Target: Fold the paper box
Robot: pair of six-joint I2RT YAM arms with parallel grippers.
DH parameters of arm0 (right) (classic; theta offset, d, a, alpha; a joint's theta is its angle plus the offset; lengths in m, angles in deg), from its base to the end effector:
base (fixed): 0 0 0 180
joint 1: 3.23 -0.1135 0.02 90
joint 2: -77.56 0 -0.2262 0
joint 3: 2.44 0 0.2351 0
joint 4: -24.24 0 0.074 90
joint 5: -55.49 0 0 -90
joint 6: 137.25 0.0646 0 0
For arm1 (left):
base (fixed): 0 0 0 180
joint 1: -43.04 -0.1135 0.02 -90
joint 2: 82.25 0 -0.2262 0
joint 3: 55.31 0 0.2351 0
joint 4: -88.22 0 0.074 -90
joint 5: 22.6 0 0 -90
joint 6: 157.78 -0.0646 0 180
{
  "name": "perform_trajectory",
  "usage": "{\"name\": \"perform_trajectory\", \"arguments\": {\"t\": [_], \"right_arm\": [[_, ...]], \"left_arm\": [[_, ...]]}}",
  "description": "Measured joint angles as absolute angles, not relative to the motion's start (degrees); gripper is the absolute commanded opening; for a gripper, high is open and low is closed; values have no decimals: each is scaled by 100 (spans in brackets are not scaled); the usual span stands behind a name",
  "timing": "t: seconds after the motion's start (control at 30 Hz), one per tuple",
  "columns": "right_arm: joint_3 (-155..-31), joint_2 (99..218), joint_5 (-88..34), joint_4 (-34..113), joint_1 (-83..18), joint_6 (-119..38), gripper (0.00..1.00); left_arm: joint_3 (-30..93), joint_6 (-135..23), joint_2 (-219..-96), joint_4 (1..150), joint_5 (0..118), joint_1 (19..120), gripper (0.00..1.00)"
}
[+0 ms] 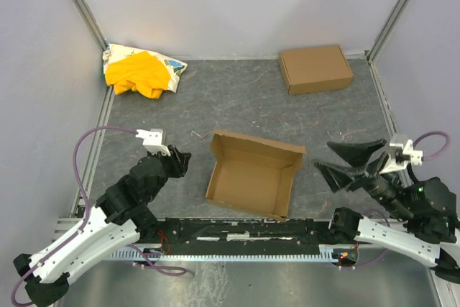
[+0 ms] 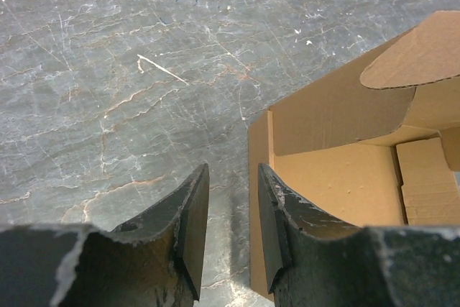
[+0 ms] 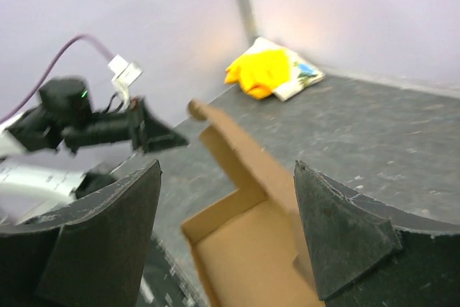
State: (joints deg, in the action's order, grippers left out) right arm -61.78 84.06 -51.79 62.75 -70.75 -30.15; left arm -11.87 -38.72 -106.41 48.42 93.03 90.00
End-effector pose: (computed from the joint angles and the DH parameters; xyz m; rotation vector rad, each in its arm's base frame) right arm 0.0440 0.0562 0.3601 -0.3444 1.3670 1.0436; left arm 0.1292 -0.0974 0.2374 -0.0005 1.9201 -0.4700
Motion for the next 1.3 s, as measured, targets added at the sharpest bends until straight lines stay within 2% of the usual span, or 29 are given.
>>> {"name": "perform_trajectory", "arguments": {"t": [0.13,0.33,0.5,0.73,0.97,1.3], "right_arm": [[-7052,9754,-6101,6165,-7075,-3262,86],[-8276,12410,-7288,6386,-7073,-3629,92],[-8829,13525,-7502,6727,-6752,-3804,94],[-9168,14193,-6519,7114,-5477,-3537,93],[-9024,14436,-5210,7437,-5423,-3257,87],[-7841,13995,-4097,7630,-5449,-2759,85]], "left_arm": [[-1187,-3872,-10788,4895,9392,9000,40],[-1187,-3877,-10842,4975,9497,9000,40],[-1187,-3879,-10738,4973,9589,9000,40],[-1187,-3879,-10598,4951,9609,9000,40],[-1187,-3886,-10506,4938,9722,9000,40],[-1187,-3960,-10501,4945,9731,9000,41]]}}
